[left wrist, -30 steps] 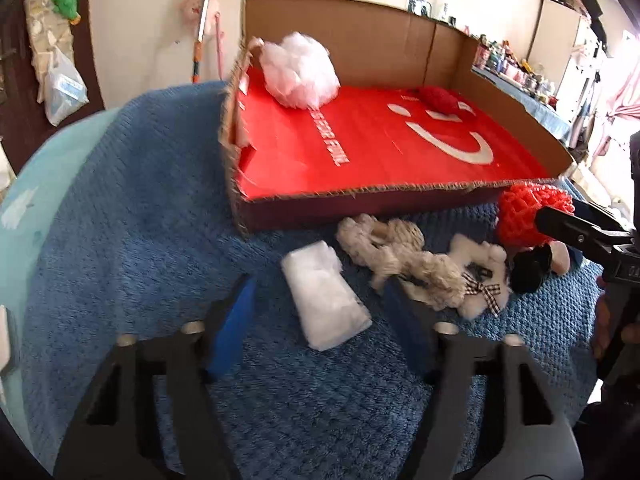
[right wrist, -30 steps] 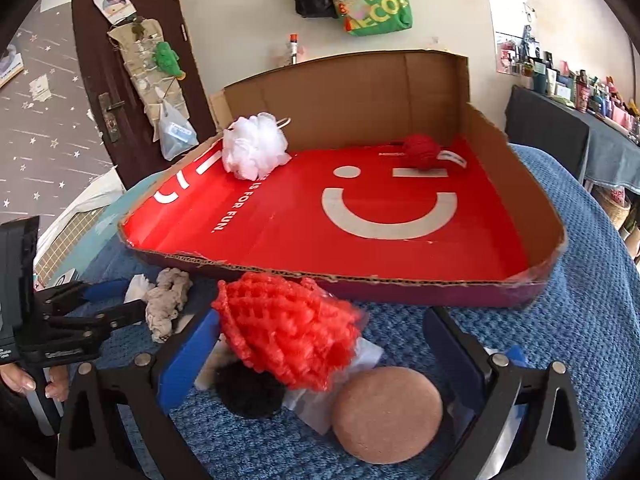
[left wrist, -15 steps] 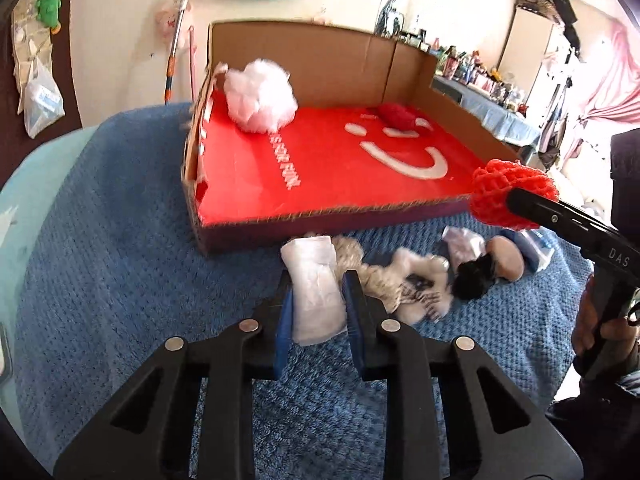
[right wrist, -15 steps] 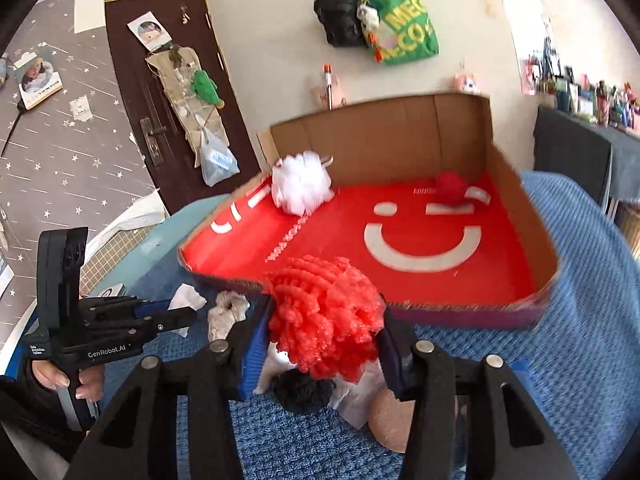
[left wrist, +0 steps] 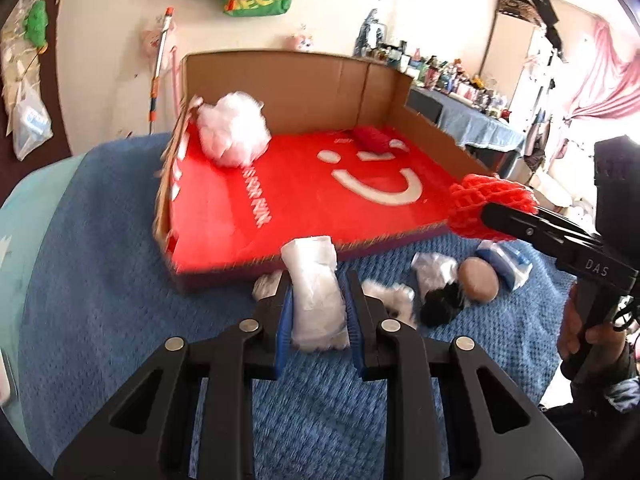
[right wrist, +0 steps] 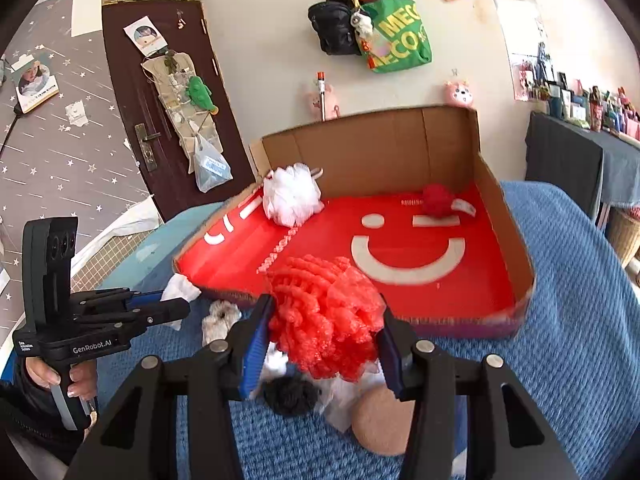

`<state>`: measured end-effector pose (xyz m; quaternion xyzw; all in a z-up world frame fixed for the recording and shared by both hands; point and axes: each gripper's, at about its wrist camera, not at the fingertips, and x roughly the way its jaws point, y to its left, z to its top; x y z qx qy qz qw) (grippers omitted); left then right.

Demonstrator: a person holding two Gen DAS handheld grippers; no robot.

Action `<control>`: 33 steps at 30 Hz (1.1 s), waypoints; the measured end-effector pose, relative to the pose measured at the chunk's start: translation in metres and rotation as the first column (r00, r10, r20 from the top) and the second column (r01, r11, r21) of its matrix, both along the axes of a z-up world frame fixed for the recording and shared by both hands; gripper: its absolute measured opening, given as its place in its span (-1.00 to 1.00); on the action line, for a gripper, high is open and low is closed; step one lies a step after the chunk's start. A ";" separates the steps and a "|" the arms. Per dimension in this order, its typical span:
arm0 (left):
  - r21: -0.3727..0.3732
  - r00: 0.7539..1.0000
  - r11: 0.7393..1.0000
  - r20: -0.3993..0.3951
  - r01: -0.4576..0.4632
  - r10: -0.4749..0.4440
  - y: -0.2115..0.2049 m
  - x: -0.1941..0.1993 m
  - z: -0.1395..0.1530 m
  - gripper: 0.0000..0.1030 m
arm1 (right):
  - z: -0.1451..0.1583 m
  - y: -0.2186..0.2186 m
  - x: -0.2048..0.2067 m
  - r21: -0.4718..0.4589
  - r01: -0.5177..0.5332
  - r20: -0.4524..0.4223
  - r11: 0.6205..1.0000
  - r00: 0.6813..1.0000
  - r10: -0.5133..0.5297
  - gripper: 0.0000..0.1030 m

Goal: Organize soft objects
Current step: 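Carry the tissue and red foam net into the box and lower them onto the red bag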

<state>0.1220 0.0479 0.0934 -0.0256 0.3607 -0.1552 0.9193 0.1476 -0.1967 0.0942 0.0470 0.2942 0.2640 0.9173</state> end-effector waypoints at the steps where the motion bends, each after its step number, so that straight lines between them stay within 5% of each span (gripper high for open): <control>1: 0.000 1.000 1.000 0.009 0.015 -0.015 -0.003 0.005 0.005 -0.57 | 0.004 0.001 0.003 -0.001 -0.003 0.005 1.000 1.000 0.003 -0.01; 12: 0.043 0.990 0.990 -0.039 0.136 -0.135 -0.039 0.111 0.035 -0.57 | 0.043 0.019 0.119 -0.060 0.015 -0.054 0.998 0.998 -0.018 0.02; 21: 0.080 0.975 0.985 -0.175 0.153 -0.137 -0.057 0.214 0.022 -0.57 | 0.015 0.033 0.229 -0.066 0.039 -0.277 0.997 0.959 -0.056 0.02; 33: 0.125 0.960 0.985 -0.268 0.121 -0.083 -0.060 0.267 -0.014 -0.57 | -0.012 0.037 0.272 -0.112 0.059 -0.347 0.992 0.933 -0.094 0.02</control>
